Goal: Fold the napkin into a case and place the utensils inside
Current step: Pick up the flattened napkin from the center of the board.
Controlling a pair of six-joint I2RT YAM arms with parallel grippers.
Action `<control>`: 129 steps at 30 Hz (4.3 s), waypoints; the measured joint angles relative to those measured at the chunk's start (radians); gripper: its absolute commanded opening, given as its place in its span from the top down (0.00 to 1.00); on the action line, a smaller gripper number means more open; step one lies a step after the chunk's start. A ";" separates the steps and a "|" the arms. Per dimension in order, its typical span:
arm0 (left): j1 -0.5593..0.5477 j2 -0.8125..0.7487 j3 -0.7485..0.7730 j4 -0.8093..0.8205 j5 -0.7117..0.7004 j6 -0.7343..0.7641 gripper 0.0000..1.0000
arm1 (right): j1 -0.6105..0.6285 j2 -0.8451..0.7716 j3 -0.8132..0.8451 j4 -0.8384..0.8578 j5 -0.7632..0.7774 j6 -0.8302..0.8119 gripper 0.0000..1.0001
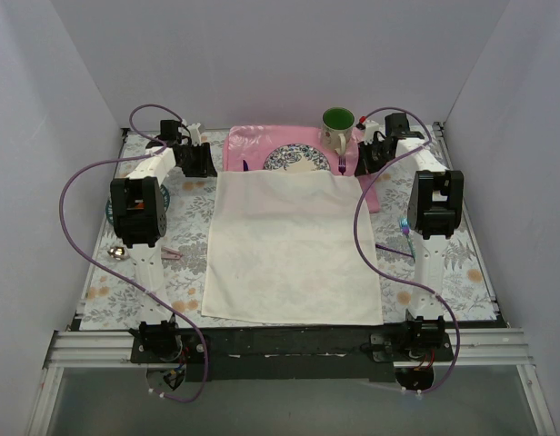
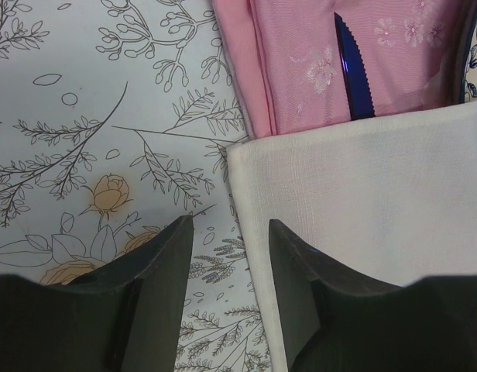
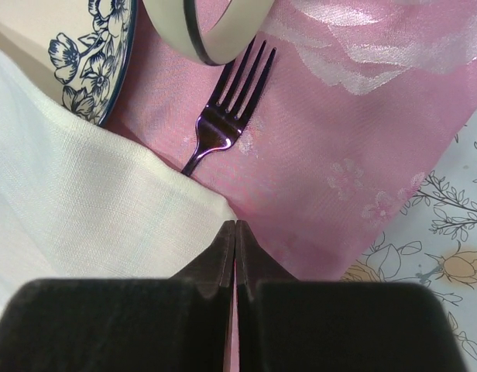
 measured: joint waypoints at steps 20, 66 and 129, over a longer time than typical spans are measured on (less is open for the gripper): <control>0.000 0.000 0.000 0.000 -0.001 0.000 0.56 | 0.015 0.017 0.011 -0.010 0.084 -0.011 0.61; -0.078 0.027 0.040 0.025 -0.111 0.108 0.60 | 0.059 -0.102 -0.024 0.021 0.092 0.022 0.99; -0.136 0.076 0.095 0.018 -0.291 0.187 1.00 | 0.041 -0.104 0.027 0.001 0.037 0.038 0.99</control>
